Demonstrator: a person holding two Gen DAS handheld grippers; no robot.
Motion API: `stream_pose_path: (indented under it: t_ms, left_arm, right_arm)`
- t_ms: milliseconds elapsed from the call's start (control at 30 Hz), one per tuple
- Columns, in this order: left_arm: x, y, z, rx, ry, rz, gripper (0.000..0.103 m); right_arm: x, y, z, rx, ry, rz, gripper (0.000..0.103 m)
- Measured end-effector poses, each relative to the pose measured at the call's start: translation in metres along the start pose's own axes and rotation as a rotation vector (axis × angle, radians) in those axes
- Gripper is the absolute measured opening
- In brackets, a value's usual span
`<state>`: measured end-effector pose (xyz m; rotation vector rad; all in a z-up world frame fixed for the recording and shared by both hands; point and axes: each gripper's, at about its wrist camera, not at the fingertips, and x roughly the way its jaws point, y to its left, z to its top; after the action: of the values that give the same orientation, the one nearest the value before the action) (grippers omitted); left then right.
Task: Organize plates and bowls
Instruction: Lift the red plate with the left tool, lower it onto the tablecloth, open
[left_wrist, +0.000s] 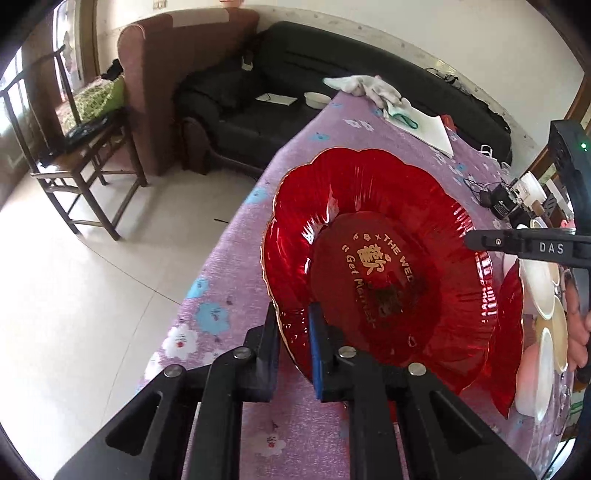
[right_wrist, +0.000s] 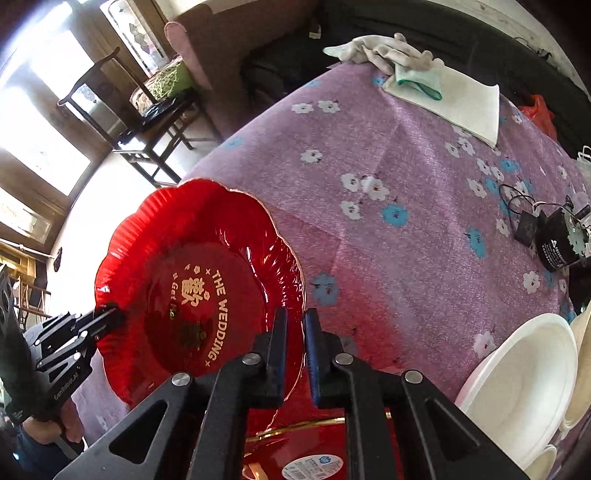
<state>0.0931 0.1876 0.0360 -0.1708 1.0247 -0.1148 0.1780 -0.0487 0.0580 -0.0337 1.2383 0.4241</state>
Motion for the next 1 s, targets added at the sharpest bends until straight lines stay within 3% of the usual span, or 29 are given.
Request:
stream_pose_path:
  t_ms: [333,567,1000]
  left_arm:
    - [-0.021,0.032,-0.004,-0.039,-0.039,0.052,0.014]
    - [-0.037,0.039,-0.027,-0.022,-0.043,0.066,0.015]
    - [-0.086,0.030,-0.105,0.029,-0.074,0.045,0.020]
  right_arm:
    - [-0.005,0.038,-0.002,-0.025,-0.039,0.039,0.011]
    - [-0.011,0.056,-0.017,-0.021,-0.051,0.077,0.011]
    - [-0.037,0.076,-0.101,-0.038,-0.057,0.142,0.011]
